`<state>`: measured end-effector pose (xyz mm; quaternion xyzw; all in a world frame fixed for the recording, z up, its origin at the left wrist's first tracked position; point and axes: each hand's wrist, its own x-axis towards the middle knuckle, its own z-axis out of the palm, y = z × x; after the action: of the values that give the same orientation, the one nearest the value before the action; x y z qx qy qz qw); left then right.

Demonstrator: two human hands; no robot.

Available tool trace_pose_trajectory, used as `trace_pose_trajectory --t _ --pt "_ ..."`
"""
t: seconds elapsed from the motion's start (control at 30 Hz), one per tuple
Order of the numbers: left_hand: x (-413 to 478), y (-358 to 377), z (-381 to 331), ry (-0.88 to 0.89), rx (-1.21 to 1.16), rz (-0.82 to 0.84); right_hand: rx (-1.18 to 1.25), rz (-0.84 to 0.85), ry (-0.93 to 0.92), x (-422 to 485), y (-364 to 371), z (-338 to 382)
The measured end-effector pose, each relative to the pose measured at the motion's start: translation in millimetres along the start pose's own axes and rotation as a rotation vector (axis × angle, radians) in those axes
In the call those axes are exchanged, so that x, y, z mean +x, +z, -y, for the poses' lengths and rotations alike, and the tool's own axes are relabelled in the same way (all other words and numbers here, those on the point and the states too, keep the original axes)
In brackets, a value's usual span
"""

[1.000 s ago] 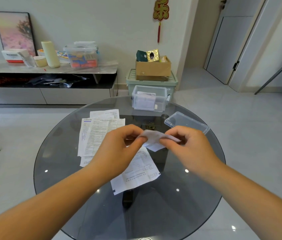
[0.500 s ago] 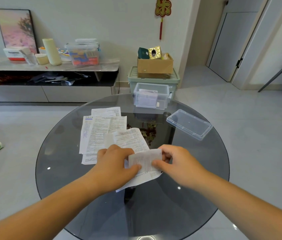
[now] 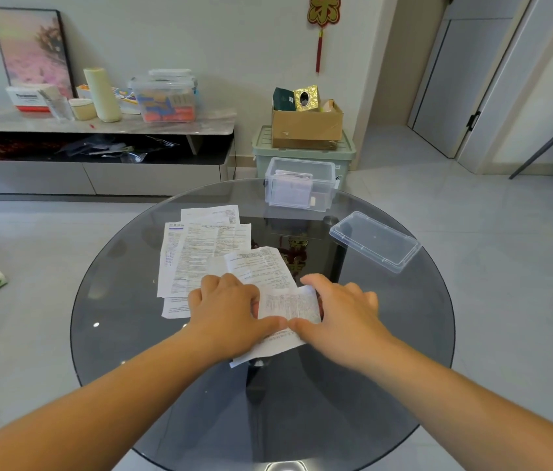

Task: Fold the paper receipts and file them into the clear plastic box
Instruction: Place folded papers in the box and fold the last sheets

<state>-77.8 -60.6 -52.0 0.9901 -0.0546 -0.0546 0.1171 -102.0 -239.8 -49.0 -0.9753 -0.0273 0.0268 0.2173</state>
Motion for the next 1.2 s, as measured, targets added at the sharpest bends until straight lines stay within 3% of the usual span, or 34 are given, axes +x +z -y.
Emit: trace_pose_trajectory --t 0.2,0.4,0.8,1.2 --pt "0 3 4 -0.012 -0.077 -0.039 -0.077 0.074 0.203 10 -16 -12" --pt "1 3 5 0.046 -0.026 -0.006 -0.078 0.13 0.238 13 -28 -18" --pt "14 -11 -5 0.286 -0.085 0.137 0.096 0.084 0.118 17 -17 -18" --pt "14 -5 1 0.293 -0.254 0.093 0.372 0.116 -0.004 14 -19 -20"
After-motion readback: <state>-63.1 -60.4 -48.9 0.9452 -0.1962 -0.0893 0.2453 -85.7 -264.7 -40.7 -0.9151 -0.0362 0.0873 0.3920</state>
